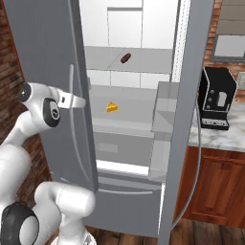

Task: Retrieve the sausage and cheese from the fridge and place them on the cutting board on the counter.

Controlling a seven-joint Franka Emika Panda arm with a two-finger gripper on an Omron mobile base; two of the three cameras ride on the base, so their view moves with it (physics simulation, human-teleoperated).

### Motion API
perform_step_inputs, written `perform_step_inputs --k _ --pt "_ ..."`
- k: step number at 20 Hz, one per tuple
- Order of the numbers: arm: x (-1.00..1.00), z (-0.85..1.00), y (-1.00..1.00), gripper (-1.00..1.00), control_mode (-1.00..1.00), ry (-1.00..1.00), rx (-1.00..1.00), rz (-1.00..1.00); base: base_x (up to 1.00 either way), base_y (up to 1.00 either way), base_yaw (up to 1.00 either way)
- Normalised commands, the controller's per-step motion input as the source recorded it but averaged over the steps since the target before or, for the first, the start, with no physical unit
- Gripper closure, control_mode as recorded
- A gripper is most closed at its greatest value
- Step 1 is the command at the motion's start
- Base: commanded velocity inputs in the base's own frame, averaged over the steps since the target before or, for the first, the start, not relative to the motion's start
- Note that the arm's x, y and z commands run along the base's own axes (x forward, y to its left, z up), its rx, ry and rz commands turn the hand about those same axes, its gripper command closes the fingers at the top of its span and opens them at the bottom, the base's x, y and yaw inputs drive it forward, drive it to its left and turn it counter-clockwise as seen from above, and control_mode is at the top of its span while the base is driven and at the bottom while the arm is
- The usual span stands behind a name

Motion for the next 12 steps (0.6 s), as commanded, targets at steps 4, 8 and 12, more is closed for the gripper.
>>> perform_step_inputs --k 4,8,12 --pt "-1.00 0.00 0.51 1.00 -1.00 0.08 0.00 -0.15 0.00 0.00 0.00" --pt "-1.00 -0.01 0.49 1.00 -1.00 0.09 0.00 -0.11 0.00 0.00 0.00" --pt "-0.93 -0.11 0.41 1.00 -1.00 0.08 0.00 -0.08 0.00 0.00 0.00"
